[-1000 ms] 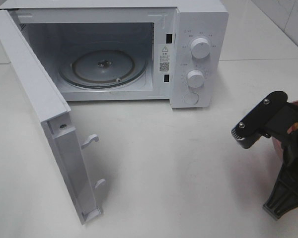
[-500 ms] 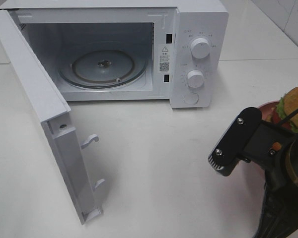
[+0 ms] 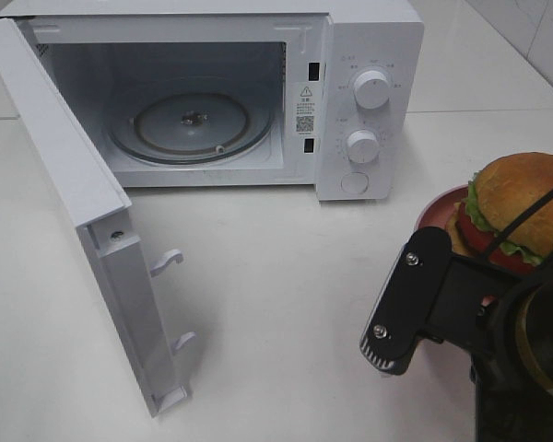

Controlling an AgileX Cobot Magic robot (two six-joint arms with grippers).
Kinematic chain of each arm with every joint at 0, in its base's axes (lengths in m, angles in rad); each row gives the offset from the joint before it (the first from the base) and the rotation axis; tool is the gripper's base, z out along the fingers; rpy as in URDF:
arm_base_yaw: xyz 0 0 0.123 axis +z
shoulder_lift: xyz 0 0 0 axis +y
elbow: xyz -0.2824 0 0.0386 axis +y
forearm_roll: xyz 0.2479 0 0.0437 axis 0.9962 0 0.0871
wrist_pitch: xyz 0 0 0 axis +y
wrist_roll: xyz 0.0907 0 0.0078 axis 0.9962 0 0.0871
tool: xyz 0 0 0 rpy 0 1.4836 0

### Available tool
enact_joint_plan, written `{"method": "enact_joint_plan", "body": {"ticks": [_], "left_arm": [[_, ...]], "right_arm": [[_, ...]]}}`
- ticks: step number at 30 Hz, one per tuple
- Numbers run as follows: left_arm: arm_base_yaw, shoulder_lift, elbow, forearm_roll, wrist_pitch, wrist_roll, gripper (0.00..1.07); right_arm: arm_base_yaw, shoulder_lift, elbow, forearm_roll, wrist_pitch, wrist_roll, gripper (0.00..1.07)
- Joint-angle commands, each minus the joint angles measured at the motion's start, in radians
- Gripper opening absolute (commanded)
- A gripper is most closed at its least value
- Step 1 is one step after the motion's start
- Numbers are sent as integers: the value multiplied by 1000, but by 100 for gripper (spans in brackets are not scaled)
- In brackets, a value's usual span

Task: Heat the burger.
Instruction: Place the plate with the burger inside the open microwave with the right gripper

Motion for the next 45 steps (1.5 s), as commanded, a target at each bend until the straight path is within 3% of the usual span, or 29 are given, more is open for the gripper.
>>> {"method": "enact_joint_plan", "body": {"ticks": [1,31,45], "left_arm": [[2,-18,0,-1,-8,0,98],[2,-18,0,-1,-8,0,98],[2,-18,0,-1,-8,0,98]], "right_arm": [[7,-12,2,-76,20,-69,0],[7,-12,2,-127,-165,-519,0],[2,-12,-2,-123,-169,-559,0]]}}
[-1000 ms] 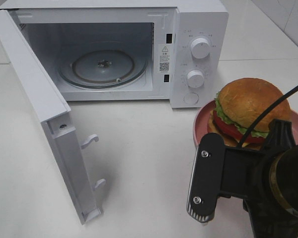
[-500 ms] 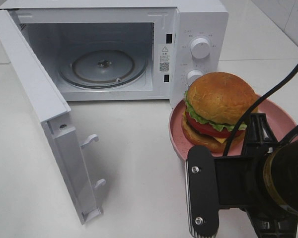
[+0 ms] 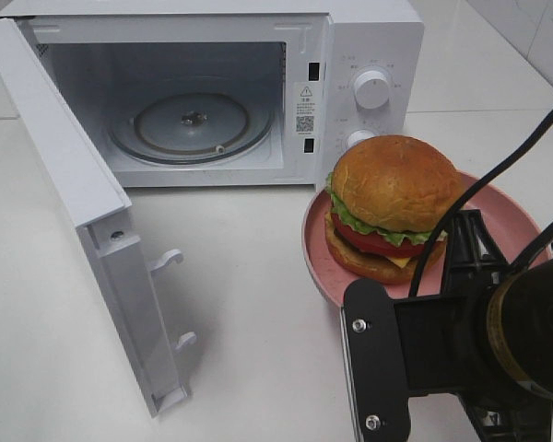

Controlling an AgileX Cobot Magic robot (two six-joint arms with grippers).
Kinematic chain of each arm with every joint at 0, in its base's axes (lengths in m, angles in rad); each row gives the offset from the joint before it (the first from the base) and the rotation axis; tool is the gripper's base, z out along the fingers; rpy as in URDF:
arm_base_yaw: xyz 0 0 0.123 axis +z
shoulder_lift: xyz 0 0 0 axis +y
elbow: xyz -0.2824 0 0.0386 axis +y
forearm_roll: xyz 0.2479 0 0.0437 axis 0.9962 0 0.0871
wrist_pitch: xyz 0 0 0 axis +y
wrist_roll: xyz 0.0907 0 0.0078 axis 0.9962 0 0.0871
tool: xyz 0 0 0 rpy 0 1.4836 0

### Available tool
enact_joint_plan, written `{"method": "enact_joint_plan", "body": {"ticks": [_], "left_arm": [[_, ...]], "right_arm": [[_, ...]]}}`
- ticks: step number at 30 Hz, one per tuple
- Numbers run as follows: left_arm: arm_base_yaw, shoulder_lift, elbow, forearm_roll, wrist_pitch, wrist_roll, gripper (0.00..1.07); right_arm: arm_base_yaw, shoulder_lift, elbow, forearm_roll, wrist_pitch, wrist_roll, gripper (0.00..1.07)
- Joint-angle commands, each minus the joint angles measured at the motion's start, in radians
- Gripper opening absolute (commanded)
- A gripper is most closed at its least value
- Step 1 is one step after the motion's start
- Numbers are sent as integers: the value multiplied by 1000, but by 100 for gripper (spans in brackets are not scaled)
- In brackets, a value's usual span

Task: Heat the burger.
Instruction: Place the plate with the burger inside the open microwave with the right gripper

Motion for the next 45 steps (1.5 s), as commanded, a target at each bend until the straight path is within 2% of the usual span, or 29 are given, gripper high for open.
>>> {"method": "enact_joint_plan", "body": {"ticks": [1,14,29,39,45], "left_arm": [[2,-18,0,-1,-8,0,98],[2,-18,0,-1,-8,0,98],[2,-18,0,-1,-8,0,98],[2,-18,0,-1,-8,0,98],[2,-18,0,-1,-8,0,98]], "right_arm": [[-10,-12,-2,-51,-12,-61,0],[-195,-12,-2,24,-152,-445,0],[-410,-12,-61,275,-272,-958,0],[-549,-12,-103,430,-245,-1252,0],[-596,-12,-124,502,-227,-1357,0]]}}
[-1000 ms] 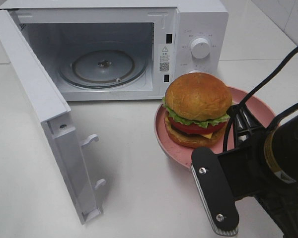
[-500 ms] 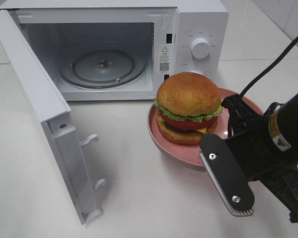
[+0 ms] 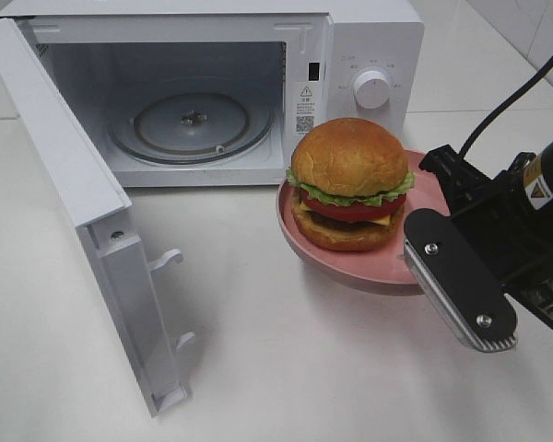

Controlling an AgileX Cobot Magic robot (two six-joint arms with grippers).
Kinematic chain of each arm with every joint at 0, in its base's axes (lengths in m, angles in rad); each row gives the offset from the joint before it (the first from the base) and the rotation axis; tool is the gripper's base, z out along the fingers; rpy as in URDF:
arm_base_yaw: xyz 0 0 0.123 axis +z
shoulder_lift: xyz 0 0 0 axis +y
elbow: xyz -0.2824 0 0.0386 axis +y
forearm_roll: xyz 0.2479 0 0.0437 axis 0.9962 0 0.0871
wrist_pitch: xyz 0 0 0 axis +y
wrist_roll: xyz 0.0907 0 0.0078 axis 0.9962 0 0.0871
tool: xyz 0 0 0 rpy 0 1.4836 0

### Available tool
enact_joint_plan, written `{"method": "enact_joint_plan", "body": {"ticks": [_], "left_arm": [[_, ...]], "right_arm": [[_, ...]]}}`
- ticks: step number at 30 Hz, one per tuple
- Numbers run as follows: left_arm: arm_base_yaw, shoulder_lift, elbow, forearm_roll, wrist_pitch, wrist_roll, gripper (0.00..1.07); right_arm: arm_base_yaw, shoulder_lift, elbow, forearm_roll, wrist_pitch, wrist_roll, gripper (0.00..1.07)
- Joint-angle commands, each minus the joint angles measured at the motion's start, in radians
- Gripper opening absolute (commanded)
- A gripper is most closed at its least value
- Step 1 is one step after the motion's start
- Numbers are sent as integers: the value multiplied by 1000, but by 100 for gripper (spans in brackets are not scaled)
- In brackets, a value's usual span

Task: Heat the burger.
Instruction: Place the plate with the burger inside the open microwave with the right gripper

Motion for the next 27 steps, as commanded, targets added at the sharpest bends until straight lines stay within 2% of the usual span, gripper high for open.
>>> {"method": "enact_joint_plan", "body": {"ticks": [1,13,21,27], "left_arm": [[2,-18,0,-1,-8,0,98],[2,-18,0,-1,-8,0,98],[2,-18,0,-1,-8,0,98],[2,-18,0,-1,-8,0,98]], "right_arm": [[-23,-13,-28,24,-29,-60,0],[-20,-13,-28,26,-44,-60,0],[10,-4,-28,27,-126,-60,0],[42,63,-84,27,-134,-55,0]]}}
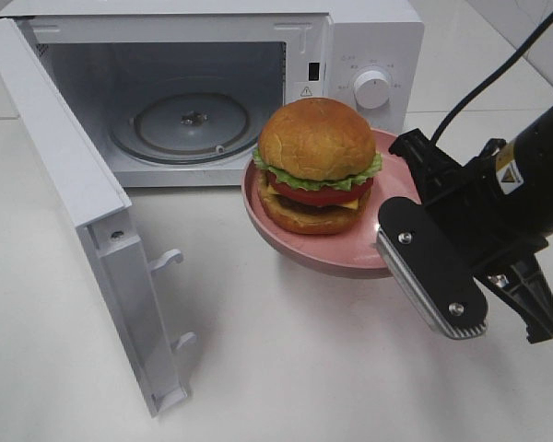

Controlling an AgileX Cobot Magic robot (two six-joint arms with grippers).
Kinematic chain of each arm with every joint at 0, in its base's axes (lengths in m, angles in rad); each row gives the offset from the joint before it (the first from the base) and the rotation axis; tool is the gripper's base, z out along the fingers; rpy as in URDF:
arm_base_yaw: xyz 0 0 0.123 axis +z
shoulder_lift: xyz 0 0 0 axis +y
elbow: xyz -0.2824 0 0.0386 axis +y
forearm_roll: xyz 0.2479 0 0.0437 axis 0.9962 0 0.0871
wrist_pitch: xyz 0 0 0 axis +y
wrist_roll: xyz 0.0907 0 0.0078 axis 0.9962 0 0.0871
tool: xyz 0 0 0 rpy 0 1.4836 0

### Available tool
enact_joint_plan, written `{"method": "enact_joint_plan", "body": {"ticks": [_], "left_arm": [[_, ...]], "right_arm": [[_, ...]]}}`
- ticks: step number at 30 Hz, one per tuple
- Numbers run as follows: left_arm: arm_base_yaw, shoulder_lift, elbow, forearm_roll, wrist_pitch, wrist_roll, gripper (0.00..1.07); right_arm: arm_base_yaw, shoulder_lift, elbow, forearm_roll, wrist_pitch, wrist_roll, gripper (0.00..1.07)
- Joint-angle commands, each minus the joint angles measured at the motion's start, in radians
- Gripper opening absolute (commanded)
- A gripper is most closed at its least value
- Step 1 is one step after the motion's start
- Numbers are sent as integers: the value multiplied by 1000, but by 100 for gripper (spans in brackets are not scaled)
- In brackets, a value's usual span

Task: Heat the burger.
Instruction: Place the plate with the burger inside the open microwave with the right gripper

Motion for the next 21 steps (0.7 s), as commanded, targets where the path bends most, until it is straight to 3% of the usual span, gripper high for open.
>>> {"method": "enact_joint_plan", "body": {"ticks": [1,21], "left_arm": [[2,-18,0,-1,-8,0,98],[2,-18,0,-1,-8,0,98]], "right_arm": [[18,29,-55,0,-57,2,0],[33,263,-267,40,-46,2,0]]}}
